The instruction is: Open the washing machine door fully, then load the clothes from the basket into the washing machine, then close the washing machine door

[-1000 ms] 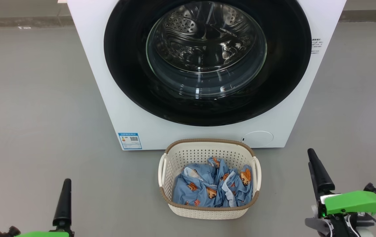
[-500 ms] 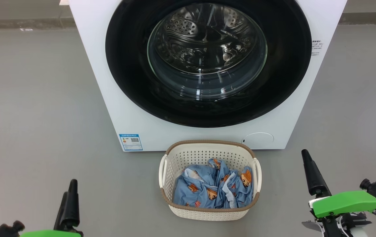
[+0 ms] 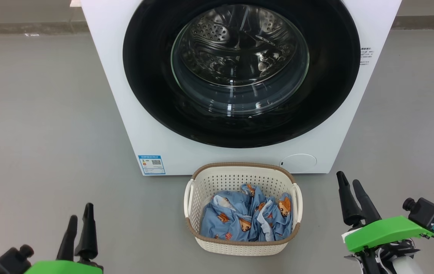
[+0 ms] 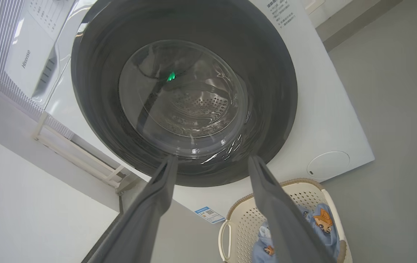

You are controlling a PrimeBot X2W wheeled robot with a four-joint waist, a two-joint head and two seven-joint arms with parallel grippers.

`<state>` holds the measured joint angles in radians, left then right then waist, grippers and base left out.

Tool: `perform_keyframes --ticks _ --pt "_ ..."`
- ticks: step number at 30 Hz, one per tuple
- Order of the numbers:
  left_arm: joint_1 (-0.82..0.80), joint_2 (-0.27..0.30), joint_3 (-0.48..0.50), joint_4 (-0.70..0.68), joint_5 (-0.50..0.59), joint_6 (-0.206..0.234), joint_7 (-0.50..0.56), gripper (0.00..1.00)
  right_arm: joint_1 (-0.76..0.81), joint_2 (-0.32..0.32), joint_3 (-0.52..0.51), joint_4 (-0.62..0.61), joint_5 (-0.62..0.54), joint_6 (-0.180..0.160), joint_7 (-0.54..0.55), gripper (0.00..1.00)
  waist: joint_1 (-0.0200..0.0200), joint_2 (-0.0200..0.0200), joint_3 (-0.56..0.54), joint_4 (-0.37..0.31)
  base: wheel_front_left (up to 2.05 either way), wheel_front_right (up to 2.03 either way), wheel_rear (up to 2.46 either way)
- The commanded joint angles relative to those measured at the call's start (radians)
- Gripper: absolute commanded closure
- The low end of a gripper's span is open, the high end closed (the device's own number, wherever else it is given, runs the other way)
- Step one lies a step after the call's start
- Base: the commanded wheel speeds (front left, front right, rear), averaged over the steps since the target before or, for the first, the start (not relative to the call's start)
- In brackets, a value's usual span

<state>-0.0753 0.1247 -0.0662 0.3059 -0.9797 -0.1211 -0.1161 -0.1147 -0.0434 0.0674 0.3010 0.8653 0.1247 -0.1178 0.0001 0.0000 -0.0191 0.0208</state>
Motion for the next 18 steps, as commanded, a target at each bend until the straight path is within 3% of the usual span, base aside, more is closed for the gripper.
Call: perform_keyframes --ticks 1,18 --pt "-0.057 0.023 0.014 -0.019 0.050 0.000 -0.017 0.00 -0.057 -0.008 0.026 -0.016 -0.056 0.004 -0.019 0.00 0.0000 0.0000 0.000 0.001 0.00 0.00 0.00" --pt "-0.068 0.025 0.001 -0.029 0.225 -0.005 -0.064 0.00 -0.085 -0.006 0.049 0.030 -0.296 0.005 -0.065 0.00 -0.0001 0.0000 -0.005 0.003 0.00 0.00 0.00"
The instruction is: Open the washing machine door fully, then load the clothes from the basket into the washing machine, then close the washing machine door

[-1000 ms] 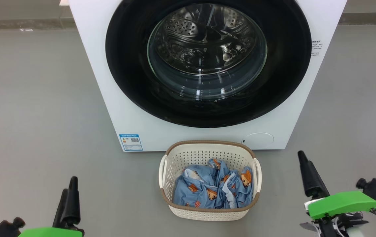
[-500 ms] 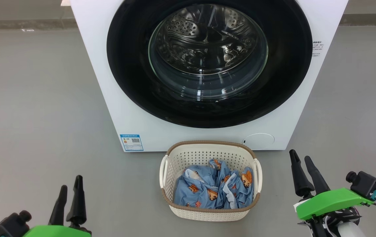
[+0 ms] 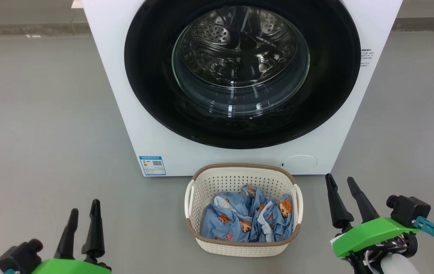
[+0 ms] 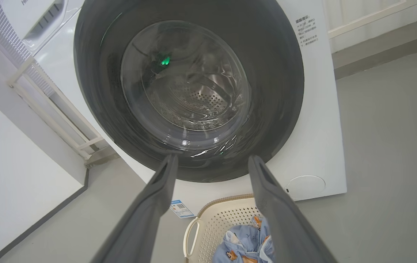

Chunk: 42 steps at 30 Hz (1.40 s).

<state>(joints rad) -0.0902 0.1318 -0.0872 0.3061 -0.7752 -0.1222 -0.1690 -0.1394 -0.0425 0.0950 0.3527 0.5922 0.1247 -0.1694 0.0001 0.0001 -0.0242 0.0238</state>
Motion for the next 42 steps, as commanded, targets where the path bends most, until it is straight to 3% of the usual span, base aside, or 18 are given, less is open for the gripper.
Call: perform_keyframes --ticks 1,27,42 --pt "-0.053 0.019 0.020 -0.031 0.031 -0.004 -0.014 0.00 -0.062 -0.007 0.024 -0.018 -0.035 0.005 -0.016 0.00 -0.0001 -0.0001 0.000 0.000 0.00 0.00 0.00" --pt "-0.076 0.036 -0.004 0.021 0.307 -0.007 -0.093 0.00 -0.111 -0.008 0.084 0.055 -0.321 0.006 -0.092 0.00 -0.0001 -0.0001 -0.016 0.001 0.00 0.00 0.00" --pt "-0.073 0.025 0.008 0.023 0.315 -0.007 -0.093 0.00 -0.115 -0.008 0.083 0.067 -0.313 0.006 -0.092 0.00 -0.0001 -0.0001 -0.023 0.002 0.00 0.00 0.00"
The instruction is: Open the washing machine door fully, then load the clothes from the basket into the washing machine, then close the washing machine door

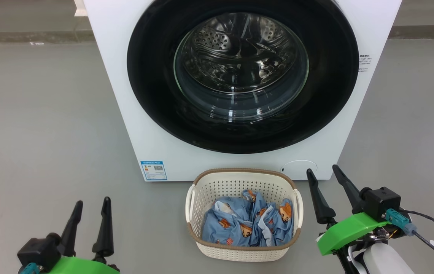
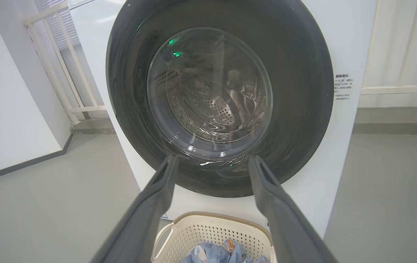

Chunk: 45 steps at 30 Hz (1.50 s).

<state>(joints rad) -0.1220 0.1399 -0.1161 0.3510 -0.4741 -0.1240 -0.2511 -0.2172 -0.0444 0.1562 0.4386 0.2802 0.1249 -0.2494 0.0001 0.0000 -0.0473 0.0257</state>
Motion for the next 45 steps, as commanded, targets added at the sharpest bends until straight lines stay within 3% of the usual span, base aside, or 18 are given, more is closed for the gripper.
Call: perform_keyframes --ticks 1,27,45 --pt "-0.041 0.017 0.037 -0.022 0.014 -0.006 -0.011 0.00 -0.037 -0.006 0.022 -0.018 0.000 0.006 -0.012 0.00 0.0000 0.0000 0.000 0.000 0.00 0.00 0.00" --pt "-0.048 0.027 0.043 -0.012 0.014 -0.005 -0.011 0.00 -0.045 -0.006 0.025 -0.018 0.015 0.006 -0.012 0.00 0.0000 0.0000 0.009 -0.006 0.04 0.04 -0.09" --pt "-0.043 0.027 0.046 -0.014 0.015 -0.004 -0.011 0.00 -0.048 -0.006 0.026 -0.017 0.020 0.006 -0.012 0.00 0.0000 0.0000 0.014 -0.011 0.97 0.97 -1.95"
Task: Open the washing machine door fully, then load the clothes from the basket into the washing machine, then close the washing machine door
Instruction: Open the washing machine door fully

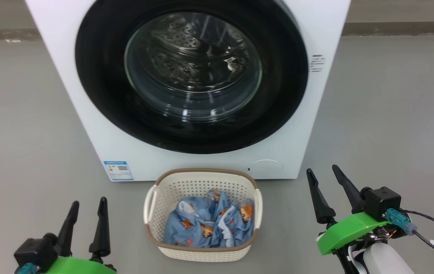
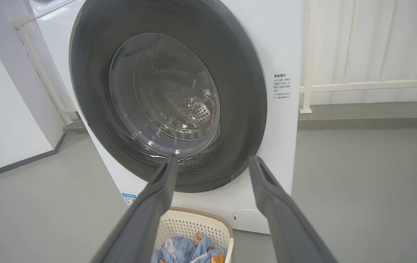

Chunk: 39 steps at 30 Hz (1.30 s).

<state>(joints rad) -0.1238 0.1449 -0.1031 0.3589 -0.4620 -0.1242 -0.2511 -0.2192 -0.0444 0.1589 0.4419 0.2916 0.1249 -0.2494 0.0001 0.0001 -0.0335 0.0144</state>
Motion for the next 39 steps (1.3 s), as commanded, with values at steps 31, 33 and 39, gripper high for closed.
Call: perform_keyframes --ticks 31,33,39 --pt "-0.044 0.017 0.039 -0.014 -0.002 -0.005 -0.011 0.00 -0.047 -0.006 0.022 -0.008 0.022 0.006 -0.012 0.00 -0.0001 -0.0001 -0.001 0.002 0.37 0.37 -0.74" --pt "-0.044 0.017 0.039 -0.014 -0.002 -0.005 -0.011 0.00 -0.047 -0.006 0.021 -0.007 0.024 0.006 -0.012 0.00 -0.0001 -0.0001 -0.001 0.002 0.00 0.00 0.00" --pt "-0.043 0.017 0.039 -0.012 0.000 -0.005 -0.011 0.00 -0.047 -0.006 0.021 -0.003 0.028 0.006 -0.012 0.00 -0.0001 -0.0001 0.000 0.001 0.00 0.00 0.00"
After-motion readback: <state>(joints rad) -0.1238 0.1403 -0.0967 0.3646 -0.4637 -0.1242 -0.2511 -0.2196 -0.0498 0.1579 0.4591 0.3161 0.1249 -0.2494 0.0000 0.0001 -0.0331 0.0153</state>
